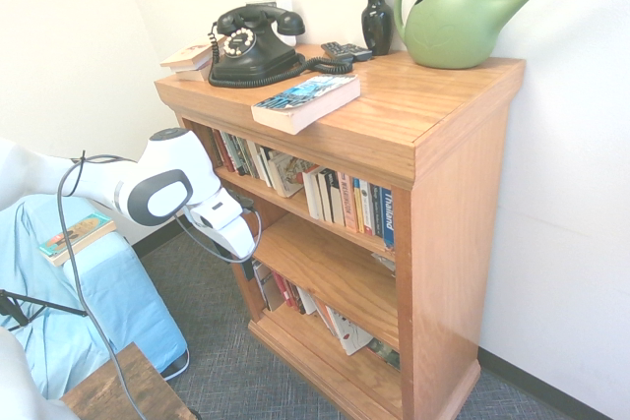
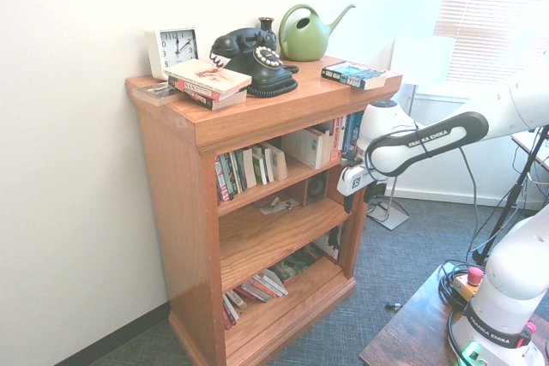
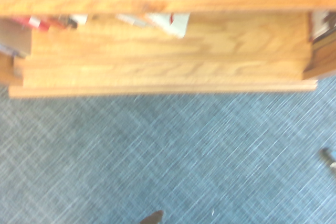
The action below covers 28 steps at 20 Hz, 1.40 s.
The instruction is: Shelf the books
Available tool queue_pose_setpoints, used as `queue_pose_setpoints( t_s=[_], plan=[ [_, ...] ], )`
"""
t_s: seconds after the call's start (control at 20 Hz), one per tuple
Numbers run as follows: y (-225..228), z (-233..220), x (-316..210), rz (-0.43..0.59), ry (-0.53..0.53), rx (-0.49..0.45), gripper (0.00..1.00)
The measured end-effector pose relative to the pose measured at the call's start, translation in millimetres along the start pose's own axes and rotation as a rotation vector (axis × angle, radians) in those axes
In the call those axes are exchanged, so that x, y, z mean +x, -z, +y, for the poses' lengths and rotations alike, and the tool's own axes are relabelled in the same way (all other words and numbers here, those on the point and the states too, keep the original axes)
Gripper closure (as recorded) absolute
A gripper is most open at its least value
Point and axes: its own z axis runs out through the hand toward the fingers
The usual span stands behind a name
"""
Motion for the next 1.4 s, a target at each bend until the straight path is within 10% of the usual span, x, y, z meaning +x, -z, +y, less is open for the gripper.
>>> queue_pose_setpoints(
  t_s=[1.4],
  plan=[
    [206, 51, 45, 0.76, -0.034, -0.276, 0.0]
  ],
)
